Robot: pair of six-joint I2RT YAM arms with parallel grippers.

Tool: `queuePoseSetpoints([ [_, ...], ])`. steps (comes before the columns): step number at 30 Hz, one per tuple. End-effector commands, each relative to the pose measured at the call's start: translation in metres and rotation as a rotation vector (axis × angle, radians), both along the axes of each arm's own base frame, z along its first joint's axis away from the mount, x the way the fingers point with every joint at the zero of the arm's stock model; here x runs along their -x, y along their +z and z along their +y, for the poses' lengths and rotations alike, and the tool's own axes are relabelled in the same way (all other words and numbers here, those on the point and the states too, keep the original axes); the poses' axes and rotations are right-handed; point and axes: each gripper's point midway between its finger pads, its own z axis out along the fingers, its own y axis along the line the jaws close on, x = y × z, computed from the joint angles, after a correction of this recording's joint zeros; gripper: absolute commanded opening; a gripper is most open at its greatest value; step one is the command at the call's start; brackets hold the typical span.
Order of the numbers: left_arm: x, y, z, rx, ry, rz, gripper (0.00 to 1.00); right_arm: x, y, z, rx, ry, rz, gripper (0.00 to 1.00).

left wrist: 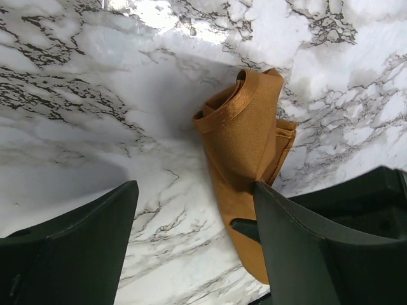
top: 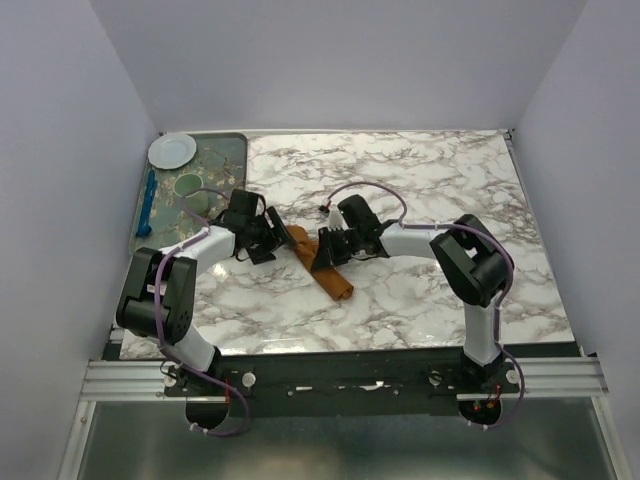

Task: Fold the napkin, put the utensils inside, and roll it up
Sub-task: Roll the napkin with the utensil

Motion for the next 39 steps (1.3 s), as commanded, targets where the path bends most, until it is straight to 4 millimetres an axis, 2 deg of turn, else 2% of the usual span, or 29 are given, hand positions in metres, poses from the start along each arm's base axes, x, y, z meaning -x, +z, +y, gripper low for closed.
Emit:
queuePoseSetpoints([
  [1,0.005,0.001,-0.006,-0.009,-0.016,0.009,0.82,0.028,-0.021,-0.006,-0.156,0.068,0.294,0.18],
  [7,0.003,0.000,-0.033,-0.001,-0.053,0.011,0.84,0.027,-0.026,-0.012,-0.247,0.068,0.383,0.18],
  [10,-0.002,-0.004,-0.038,-0.021,-0.049,0.011,0.84,0.027,-0.029,-0.016,-0.258,0.069,0.393,0.19],
  [14,-0.009,-0.026,-0.034,-0.073,-0.032,0.056,0.83,0.025,-0.030,-0.016,-0.266,0.076,0.394,0.23],
  [17,-0.010,-0.035,-0.039,-0.063,-0.030,0.089,0.80,0.023,-0.027,-0.016,-0.271,0.075,0.389,0.28],
  [20,-0.008,-0.044,-0.035,-0.090,-0.017,0.102,0.68,0.019,-0.022,-0.016,-0.253,0.068,0.359,0.33],
  [22,-0.006,-0.046,-0.032,-0.104,-0.016,0.103,0.55,0.014,-0.017,-0.021,-0.208,0.049,0.309,0.38],
  [23,-0.007,-0.044,-0.032,-0.102,-0.016,0.096,0.49,0.010,-0.013,-0.022,-0.195,0.042,0.288,0.44],
  [24,-0.007,-0.044,-0.031,-0.106,-0.016,0.095,0.40,0.006,-0.014,-0.025,-0.163,0.029,0.247,0.47],
  [25,-0.005,-0.044,-0.031,-0.106,-0.020,0.095,0.37,0.007,-0.005,-0.028,-0.139,0.022,0.232,0.50],
  [27,-0.005,-0.042,-0.031,-0.104,-0.023,0.093,0.35,-0.001,-0.003,-0.035,-0.061,-0.004,0.162,0.58],
  [29,-0.004,-0.039,-0.031,-0.103,-0.027,0.086,0.34,0.000,0.007,-0.044,0.004,-0.028,0.129,0.64],
  [30,-0.003,-0.038,-0.030,-0.104,-0.028,0.086,0.35,-0.005,0.007,-0.047,0.056,-0.045,0.076,0.66],
  [31,-0.003,-0.038,-0.030,-0.102,-0.028,0.083,0.35,-0.002,0.007,-0.051,0.101,-0.052,0.070,0.68],
  [32,-0.001,-0.038,-0.030,-0.104,-0.030,0.087,0.35,-0.003,0.016,-0.051,0.119,-0.058,0.026,0.71],
  [39,0.001,-0.037,-0.033,-0.081,-0.042,0.094,0.34,-0.005,0.033,-0.052,0.450,-0.143,-0.361,0.82],
])
